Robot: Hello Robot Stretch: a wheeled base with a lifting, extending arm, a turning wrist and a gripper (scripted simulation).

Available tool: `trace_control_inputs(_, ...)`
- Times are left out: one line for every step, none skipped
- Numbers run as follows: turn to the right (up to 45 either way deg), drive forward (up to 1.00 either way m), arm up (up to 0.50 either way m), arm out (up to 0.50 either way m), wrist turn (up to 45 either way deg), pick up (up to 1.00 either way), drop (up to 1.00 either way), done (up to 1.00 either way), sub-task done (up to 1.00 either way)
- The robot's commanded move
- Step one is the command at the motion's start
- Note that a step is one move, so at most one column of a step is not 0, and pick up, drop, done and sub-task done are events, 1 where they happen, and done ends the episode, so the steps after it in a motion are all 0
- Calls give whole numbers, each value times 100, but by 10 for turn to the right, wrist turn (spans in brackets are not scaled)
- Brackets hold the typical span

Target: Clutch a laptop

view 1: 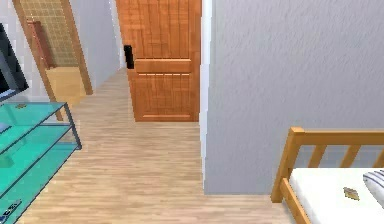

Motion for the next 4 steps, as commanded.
trace_control_inputs(0, 0, 50, 0, 0, 0, 0, 0, 0)
trace_control_inputs(0, 0, 0, 44, 0, 0, 0, 0, 0)
trace_control_inputs(0, 0, 0, 0, 450, 0, 0, 0, 0)
trace_control_inputs(0, 0, 0, 0, 450, 0, 0, 0, 0)
